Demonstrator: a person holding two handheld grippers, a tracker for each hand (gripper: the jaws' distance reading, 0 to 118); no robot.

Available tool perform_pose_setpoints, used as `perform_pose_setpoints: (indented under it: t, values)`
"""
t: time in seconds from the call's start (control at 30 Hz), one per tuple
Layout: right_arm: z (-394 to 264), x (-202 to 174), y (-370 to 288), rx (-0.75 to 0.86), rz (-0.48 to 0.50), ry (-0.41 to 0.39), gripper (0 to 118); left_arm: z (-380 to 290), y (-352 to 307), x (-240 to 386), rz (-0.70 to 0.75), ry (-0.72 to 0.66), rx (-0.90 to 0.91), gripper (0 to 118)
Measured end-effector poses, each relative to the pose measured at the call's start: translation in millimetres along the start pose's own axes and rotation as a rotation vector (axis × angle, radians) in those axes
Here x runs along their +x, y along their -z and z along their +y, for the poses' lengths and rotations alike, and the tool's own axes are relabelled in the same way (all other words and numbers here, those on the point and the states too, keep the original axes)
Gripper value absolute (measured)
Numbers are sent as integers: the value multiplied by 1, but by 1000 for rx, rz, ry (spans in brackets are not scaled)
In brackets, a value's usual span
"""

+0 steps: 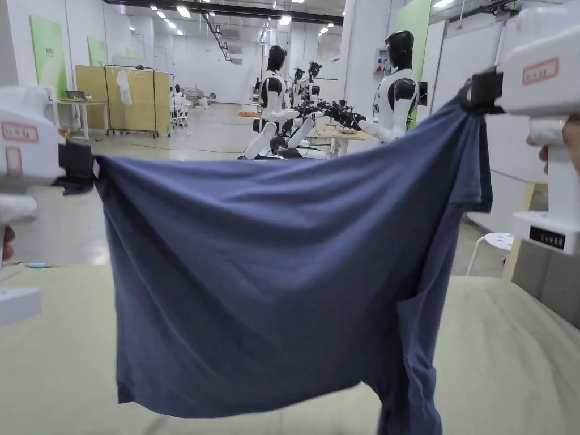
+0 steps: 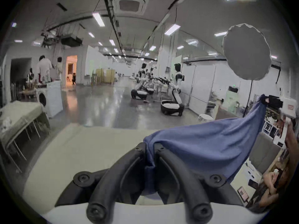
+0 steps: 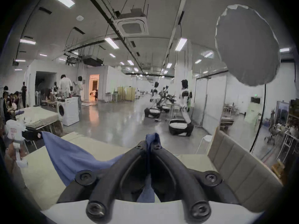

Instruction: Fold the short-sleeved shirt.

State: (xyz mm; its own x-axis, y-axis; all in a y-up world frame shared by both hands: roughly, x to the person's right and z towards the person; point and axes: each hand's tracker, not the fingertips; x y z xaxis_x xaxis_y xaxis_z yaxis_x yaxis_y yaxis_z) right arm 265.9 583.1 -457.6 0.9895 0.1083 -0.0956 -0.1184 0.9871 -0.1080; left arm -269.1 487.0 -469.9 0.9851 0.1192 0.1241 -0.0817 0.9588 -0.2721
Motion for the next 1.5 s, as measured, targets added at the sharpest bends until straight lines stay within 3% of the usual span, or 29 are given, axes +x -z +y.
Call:
perform_pose_setpoints:
  t: [0.13,0.27,0.5,0.6,0.87,0.93,1.0,1.3,1.43,1.47,1.5]
  values:
    - [22,3,14,39,-12,44,8,43,1,1,28,18,59,8]
    - [1,-6,39,20,-12,71,8,39,23,-3,65,35,37,8]
    - [-105,-25,100,-99,-50,76,8,-61,97,-38,134,-30,-75,8]
    - [-137,-27,96,-137,-35,94,8,-104,93,-37,143,-62,-104,8]
    - [-184,-23,-9,-152,55,126,8,-174,-16,-13,59,-31,-147,8]
    - [-207,-26,-49,-161,73,101,8,-200,-46,-9,43,-20,-163,8]
    - [-242,-31,-85,-189,83,67,8,-238,-76,-6,49,-14,-202,8]
    - [-476,-68,-212,-521,161,88,8,-435,-187,2,77,-48,-439,8]
    - [-552,-80,-226,-616,121,166,8,-477,-200,5,126,-71,-447,8]
    - [-555,-79,-226,-603,90,159,9,-474,-200,6,128,-75,-423,9]
    - [-554,-78,-229,-589,73,178,17,-470,-204,11,138,-55,-414,22]
